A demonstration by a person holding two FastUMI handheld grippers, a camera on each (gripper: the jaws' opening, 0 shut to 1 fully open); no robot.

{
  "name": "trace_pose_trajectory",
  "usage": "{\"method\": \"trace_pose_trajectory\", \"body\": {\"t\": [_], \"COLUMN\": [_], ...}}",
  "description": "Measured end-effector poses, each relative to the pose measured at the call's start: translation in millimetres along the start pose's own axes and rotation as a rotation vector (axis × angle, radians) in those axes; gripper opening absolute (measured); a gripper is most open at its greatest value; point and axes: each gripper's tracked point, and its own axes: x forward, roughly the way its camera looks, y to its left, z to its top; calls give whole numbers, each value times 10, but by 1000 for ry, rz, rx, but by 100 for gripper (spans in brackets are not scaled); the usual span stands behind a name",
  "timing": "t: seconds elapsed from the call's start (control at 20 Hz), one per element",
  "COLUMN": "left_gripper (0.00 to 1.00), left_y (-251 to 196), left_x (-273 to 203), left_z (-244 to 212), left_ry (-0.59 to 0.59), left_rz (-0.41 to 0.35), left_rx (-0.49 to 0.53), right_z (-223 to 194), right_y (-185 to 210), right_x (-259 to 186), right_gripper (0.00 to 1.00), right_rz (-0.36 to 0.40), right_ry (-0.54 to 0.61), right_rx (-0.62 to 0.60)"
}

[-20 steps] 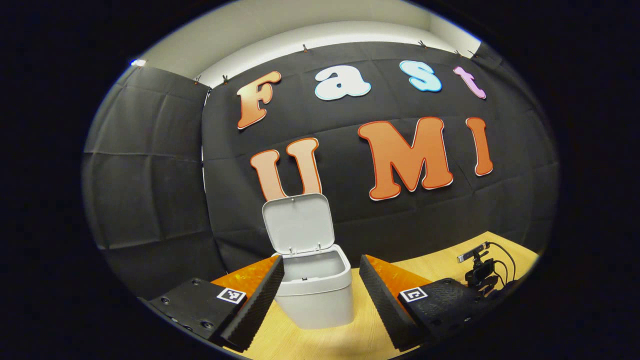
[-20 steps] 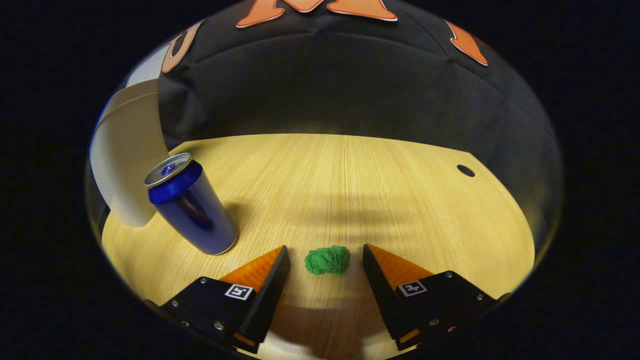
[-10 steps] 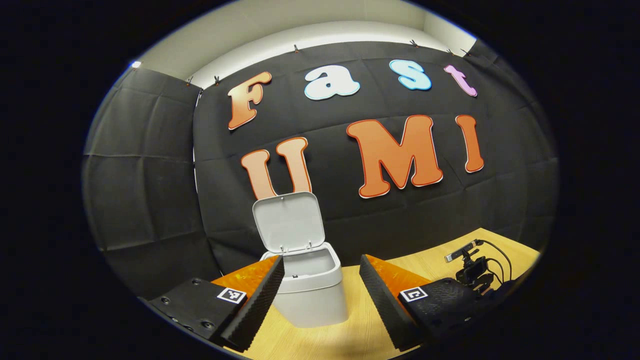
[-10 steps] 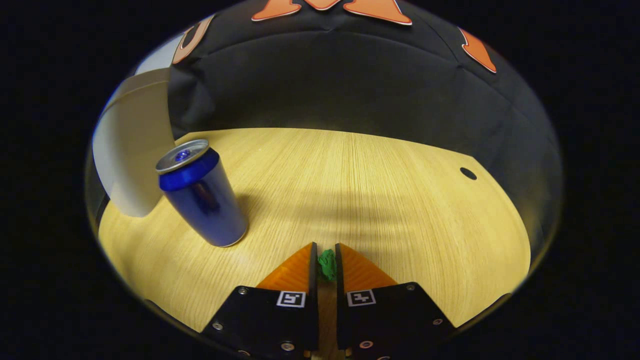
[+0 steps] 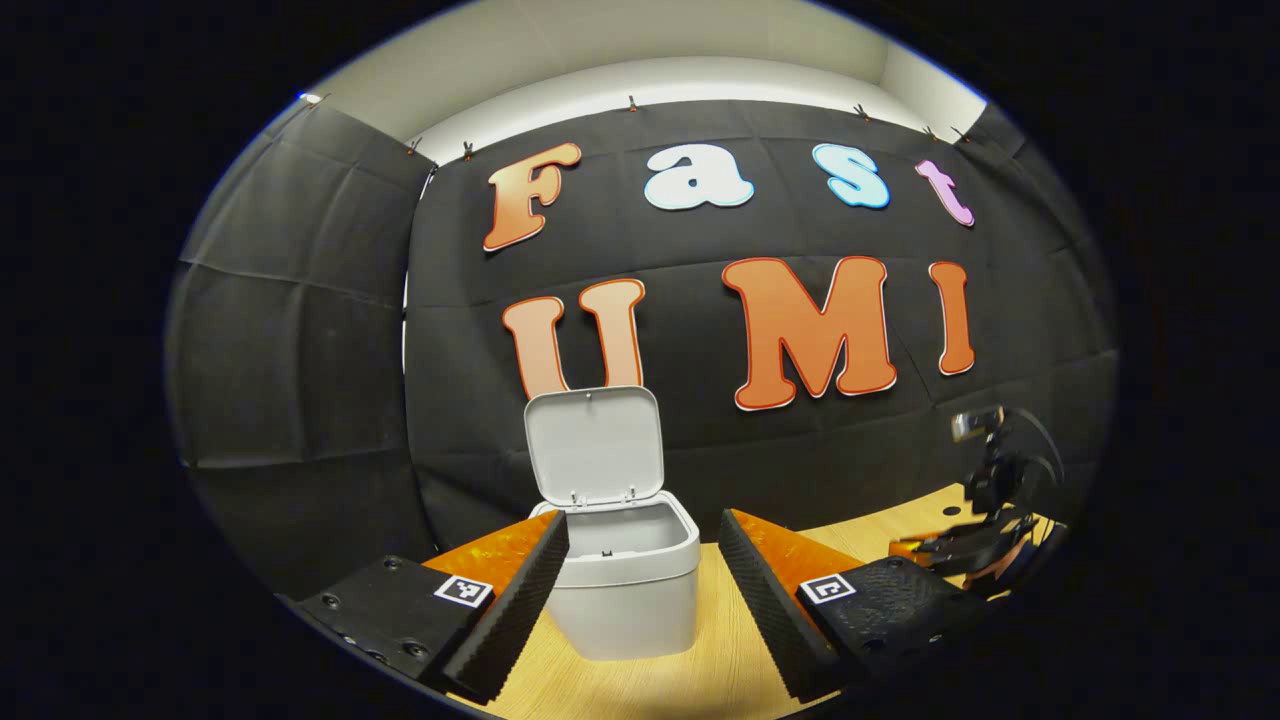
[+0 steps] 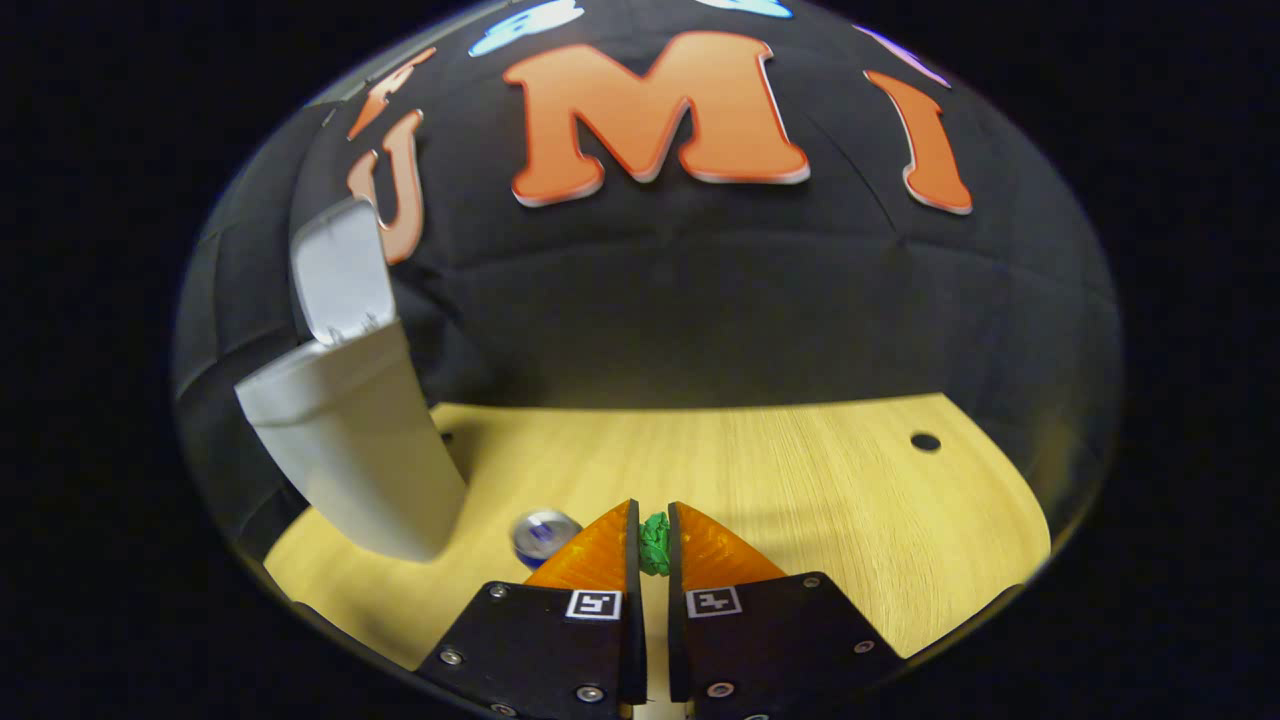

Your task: Press the lid of the desktop garbage bin to open it, pick up the crumpled paper on the desktop and throw it into the bin, then pick up the pop can on the desktop and drop it into the bin, and finally close the garbage bin lid.

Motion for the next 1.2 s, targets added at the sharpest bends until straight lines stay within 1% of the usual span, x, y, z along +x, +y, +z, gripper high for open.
{"method": "trace_pose_trajectory", "body": {"t": [0.15, 0.2, 0.35, 0.5, 0.6, 0.65, 0.7, 0.75, 0.8, 0.85, 0.9, 1.0, 1.05, 1.1, 1.15, 1.2], "left_gripper": [95, 95, 96, 96, 96, 96, 96, 96, 96, 96, 96, 95, 95, 95, 94, 94], "left_y": [192, 279, 556, 852, 1037, 1136, 1220, 1314, 1390, 1456, 1509, 1537, 1516, 1485, 1392, 1294], "left_x": [3, 0, -57, -189, -290, -339, -371, -413, -454, -482, -506, -533, -513, -469, -420, -362], "left_z": [-104, -137, -237, -396, -526, -579, -627, -667, -724, -766, -821, -895, -912, -899, -891, -859], "left_ry": [8, 11, 22, 43, 68, 79, 89, 94, 105, 115, 124, 139, 145, 144, 143, 135], "left_rz": [17, 28, 68, 125, 168, 190, 210, 230, 246, 263, 274, 283, 279, 270, 251, 230], "left_rx": [-38, -48, -60, -73, -75, -75, -78, -84, -91, -95, -100, -107, -107, -103, -99, -95], "right_z": [783, 923, 1182, 1205, 1186, 1198, 1169, 1114, 1070, 999, 880, 743, 713, 713, 769, 837], "right_y": [680, 984, 1947, 2729, 3178, 3329, 3488, 3548, 3535, 3522, 3484, 3483, 3476, 3418, 3339, 3227], "right_x": [-152, -77, 44, 258, 391, 484, 574, 660, 748, 836, 859, 827, 793, 747, 681, 592], "right_gripper": [9, 9, 9, 9, 9, 9, 8, 8, 9, 10, 33, 51, 69, 90, 79, 95], "right_rz": [124, 168, 306, 411, 448, 440, 453, 436, 400, 379, 367, 396, 411, 412, 408, 395], "right_ry": [-93, -117, -121, -81, -69, -80, -70, -62, -67, -50, -28, 3, 8, 6, -18, -47], "right_rx": [-18, -31, -84, -116, -118, -132, -143, -156, -162, -166, -166, -161, -166, -173, -166, -161]}}
